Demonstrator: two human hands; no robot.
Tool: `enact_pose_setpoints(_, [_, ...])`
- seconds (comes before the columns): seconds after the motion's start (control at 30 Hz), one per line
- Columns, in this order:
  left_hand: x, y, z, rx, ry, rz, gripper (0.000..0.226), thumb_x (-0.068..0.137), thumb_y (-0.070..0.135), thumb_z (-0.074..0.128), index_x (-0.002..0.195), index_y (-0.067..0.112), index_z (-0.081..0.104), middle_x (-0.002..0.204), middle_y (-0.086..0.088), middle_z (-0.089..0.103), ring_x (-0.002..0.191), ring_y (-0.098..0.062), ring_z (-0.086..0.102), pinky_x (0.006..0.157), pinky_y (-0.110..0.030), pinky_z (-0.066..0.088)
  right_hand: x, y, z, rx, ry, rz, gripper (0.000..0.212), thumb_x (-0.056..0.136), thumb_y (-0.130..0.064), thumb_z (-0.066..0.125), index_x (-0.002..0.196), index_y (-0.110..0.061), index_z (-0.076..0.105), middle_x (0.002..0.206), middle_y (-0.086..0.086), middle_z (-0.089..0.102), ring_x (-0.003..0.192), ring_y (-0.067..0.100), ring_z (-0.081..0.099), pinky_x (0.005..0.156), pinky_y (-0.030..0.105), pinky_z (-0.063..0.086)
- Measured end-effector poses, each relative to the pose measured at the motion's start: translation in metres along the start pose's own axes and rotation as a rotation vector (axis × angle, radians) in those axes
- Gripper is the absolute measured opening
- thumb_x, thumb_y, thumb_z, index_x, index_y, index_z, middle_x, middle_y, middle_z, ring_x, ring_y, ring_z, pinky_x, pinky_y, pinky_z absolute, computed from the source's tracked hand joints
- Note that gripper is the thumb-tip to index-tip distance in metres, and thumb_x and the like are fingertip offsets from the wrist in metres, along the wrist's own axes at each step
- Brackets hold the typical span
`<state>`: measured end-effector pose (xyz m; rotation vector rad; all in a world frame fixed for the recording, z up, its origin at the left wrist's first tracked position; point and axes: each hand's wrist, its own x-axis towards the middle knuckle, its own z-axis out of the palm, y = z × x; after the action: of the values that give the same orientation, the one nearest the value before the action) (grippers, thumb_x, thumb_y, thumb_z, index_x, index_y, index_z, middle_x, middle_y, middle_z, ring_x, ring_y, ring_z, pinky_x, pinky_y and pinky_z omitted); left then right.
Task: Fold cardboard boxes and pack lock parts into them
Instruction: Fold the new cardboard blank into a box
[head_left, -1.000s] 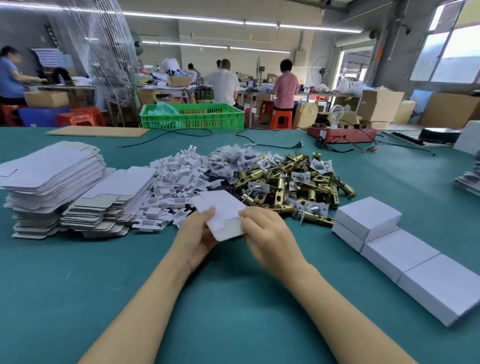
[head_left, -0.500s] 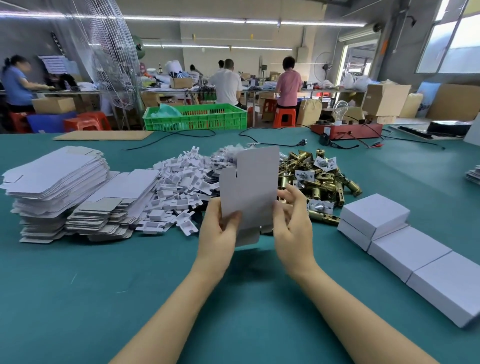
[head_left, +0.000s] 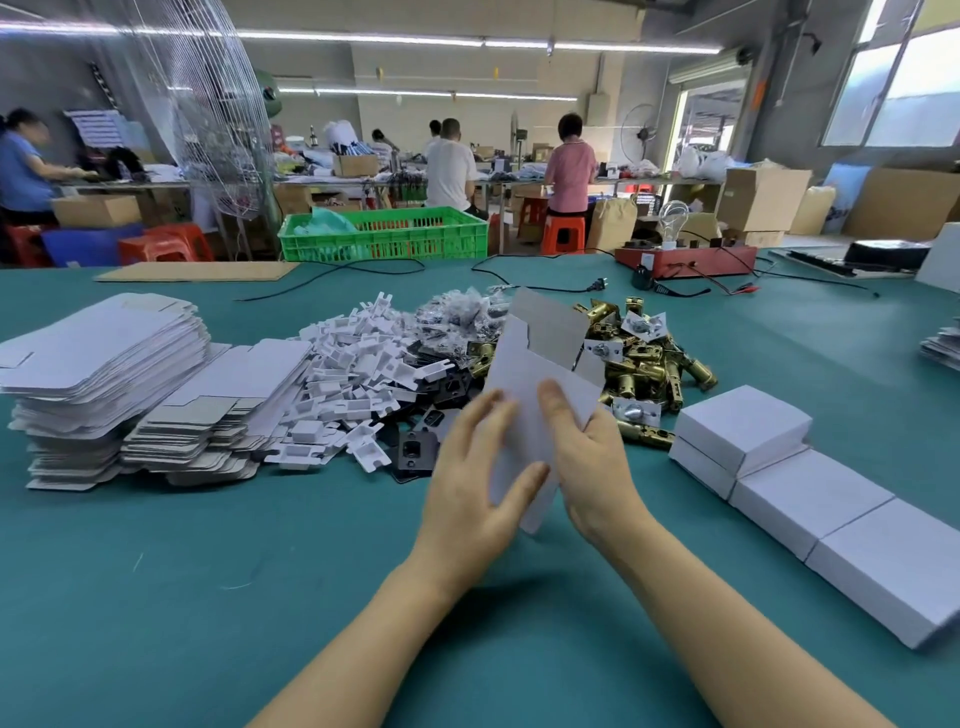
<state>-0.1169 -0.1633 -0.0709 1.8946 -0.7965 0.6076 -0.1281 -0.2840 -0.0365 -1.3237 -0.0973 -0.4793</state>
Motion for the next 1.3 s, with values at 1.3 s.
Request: enact_pose_setpoints(1.3, [0.007, -0.007, -0.008, 0.185, 0.214, 0.111, 0.053, 0.088, -0.012, 0.057, 0.125, 0.017, 0.035, 0.112, -0.02, 0.062, 0.096, -0.035, 0.058, 0.081, -0.056, 0.049, -0.009, -0.039, -0.006, -1.084, -0.153, -0.659, 0.019, 0.09, -0.022, 0.063, 0.101, -0.007, 0.061, 0.084, 0.001, 0.064, 0.058, 0.014, 0.043, 0.05, 0.036, 0.044])
